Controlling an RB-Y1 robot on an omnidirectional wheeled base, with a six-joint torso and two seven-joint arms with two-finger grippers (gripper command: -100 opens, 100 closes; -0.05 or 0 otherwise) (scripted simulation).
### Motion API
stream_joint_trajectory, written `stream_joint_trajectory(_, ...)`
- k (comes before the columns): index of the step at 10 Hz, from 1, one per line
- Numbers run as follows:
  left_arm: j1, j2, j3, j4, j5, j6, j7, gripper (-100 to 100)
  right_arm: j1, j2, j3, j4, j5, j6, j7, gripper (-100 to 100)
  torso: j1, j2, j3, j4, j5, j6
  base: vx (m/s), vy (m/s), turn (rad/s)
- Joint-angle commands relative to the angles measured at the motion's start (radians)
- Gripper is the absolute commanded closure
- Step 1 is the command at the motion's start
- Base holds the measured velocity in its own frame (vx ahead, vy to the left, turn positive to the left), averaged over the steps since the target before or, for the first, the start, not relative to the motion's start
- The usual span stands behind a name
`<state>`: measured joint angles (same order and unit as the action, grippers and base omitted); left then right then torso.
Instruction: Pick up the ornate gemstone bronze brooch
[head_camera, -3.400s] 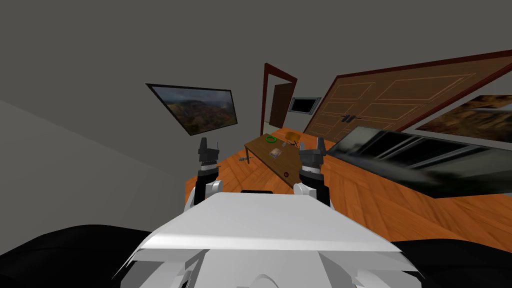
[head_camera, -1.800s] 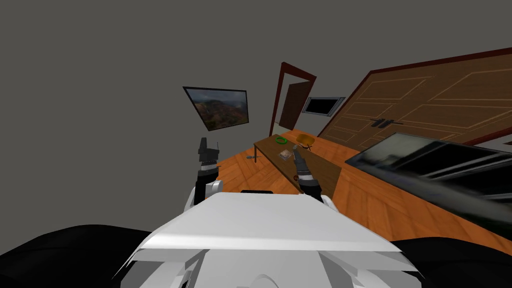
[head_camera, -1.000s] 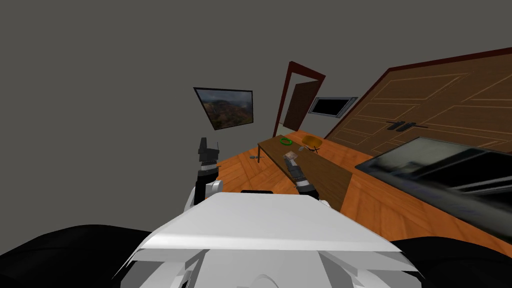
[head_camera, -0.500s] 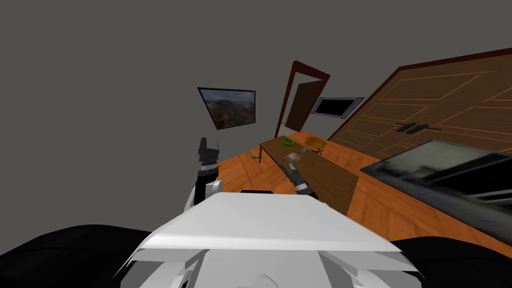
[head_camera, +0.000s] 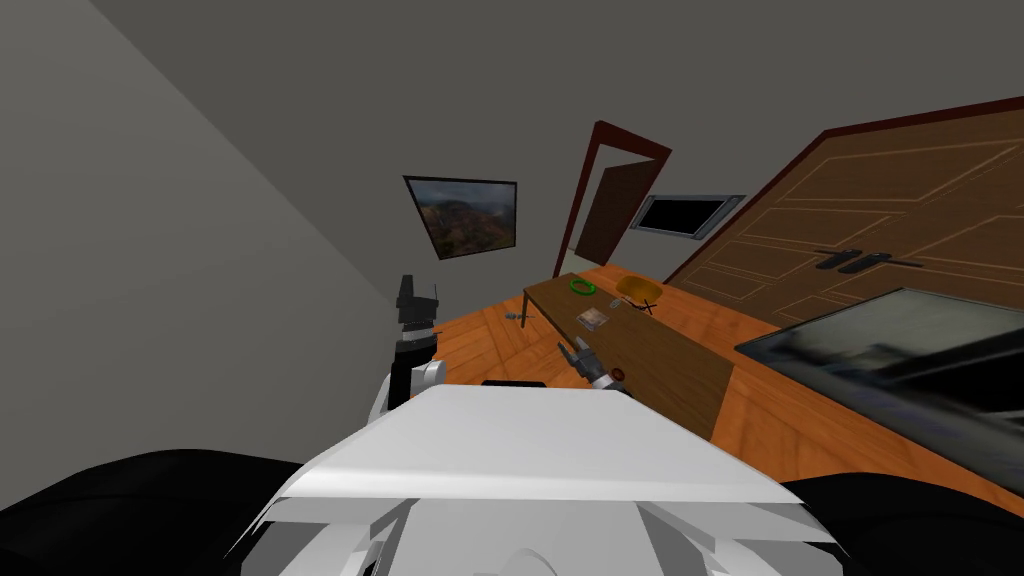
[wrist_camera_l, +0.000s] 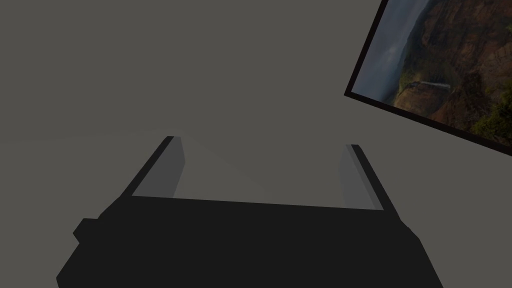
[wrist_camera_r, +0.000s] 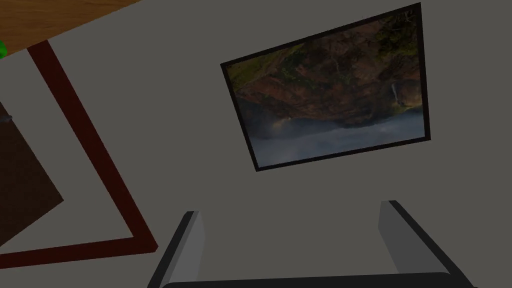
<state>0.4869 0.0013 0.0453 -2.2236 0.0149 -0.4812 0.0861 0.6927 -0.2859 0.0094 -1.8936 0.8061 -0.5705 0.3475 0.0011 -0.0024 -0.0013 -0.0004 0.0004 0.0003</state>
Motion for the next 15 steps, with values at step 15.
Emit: stream_joint_trajectory(15,0.000,0.000,0.000,0.000,0.000,0.000,0.000,0,0.029,-0.229,-0.017,0.322,0.490,-0.126,0.218,-100,-0.001,-0.002,-0.001,0.000,0.000,0.000,0.054,0.010,0.032)
